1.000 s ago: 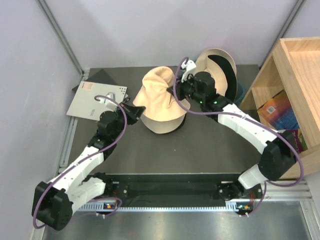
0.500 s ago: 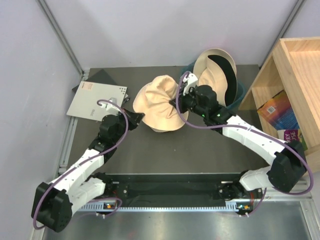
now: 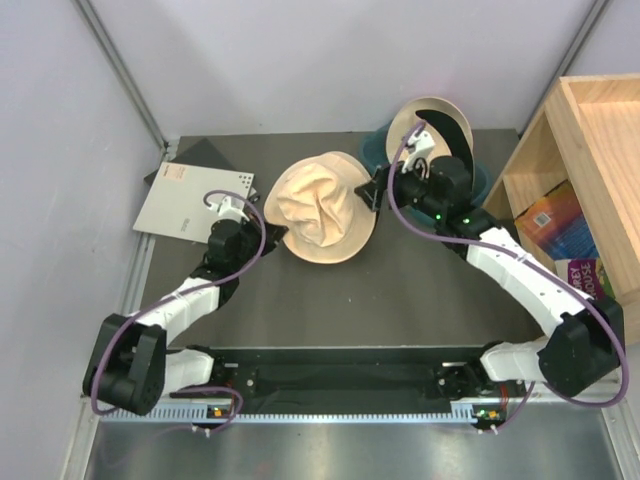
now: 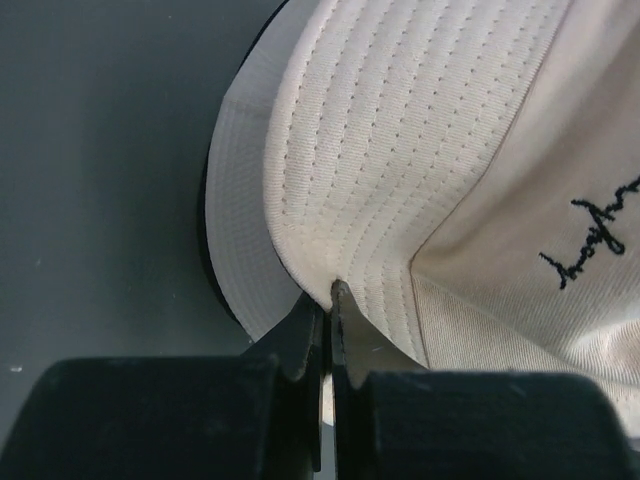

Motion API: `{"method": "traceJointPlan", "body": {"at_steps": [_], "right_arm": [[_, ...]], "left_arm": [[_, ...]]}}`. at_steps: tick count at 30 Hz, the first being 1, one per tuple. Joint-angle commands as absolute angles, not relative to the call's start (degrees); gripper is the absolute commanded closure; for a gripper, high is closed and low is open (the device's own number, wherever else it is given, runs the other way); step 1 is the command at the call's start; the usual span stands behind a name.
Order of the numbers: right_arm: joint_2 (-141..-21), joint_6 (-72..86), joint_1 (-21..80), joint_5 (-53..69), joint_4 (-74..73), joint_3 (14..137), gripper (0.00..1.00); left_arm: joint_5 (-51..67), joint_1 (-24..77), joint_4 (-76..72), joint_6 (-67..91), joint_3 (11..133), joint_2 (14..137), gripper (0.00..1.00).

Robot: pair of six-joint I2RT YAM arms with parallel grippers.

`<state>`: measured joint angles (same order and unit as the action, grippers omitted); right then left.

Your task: Stack the hats

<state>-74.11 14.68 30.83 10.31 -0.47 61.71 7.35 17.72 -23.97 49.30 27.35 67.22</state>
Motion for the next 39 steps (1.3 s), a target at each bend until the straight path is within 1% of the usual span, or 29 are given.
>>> {"method": "traceJointPlan", "body": {"at_steps": [1,7,12,22,28,30,31,32,34,35,37,38,39], "right_arm": [[-73.4,19.5,23.8,24.4,6.8,59.6,0.18],[-79.0,21.0,19.0,35.8,12.7,61.3,0.23],[-85.0,23.2,16.5,40.9,17.7,62.7,0.26],[-92.9,24.2,16.4,43.3,20.3,66.4,0.28],[-95.4,26.9,16.4,45.8,24.0,66.6,0.33],[-96.0,27.1,16.5,46.4,24.1,67.1,0.37],[-96.4,27.3,16.5,46.8,24.2,67.3,0.4],[-96.7,27.5,16.6,47.3,24.3,67.5,0.52],[-97.1,27.9,16.6,47.5,24.3,67.9,0.68],[-97.1,27.9,16.6,47.5,24.2,67.9,0.83],[-97.2,27.8,16.7,47.2,22.9,68.2,0.97],[-97.2,27.4,16.6,47.0,22.6,68.3,1.0],[-97.1,27.1,16.6,46.4,22.2,68.3,1.0]], "left_arm": [[10.9,16.1,-27.7,45.8,30.1,71.8,1.0],[13.4,15.1,-28.6,42.6,32.9,75.7,1.0],[14.5,14.6,-28.1,41.3,34.0,77.1,1.0],[15.0,14.2,-28.1,40.2,34.5,78.0,1.0],[15.1,14.0,-27.9,39.1,35.0,78.0,1.0],[15.3,14.0,-27.9,38.8,35.2,78.0,1.0],[15.2,14.0,-27.9,38.6,35.2,78.1,1.0],[15.0,14.0,-27.9,38.5,35.2,78.2,1.0],[14.9,13.9,-27.9,38.3,35.5,78.5,1.0],[15.0,13.9,-27.9,38.2,35.5,78.6,1.0],[15.1,13.9,-28.0,38.1,35.7,78.9,1.0],[15.1,13.9,-28.2,38.1,35.6,79.1,1.0],[14.9,13.9,-28.3,38.1,35.8,79.2,1.0]]}}
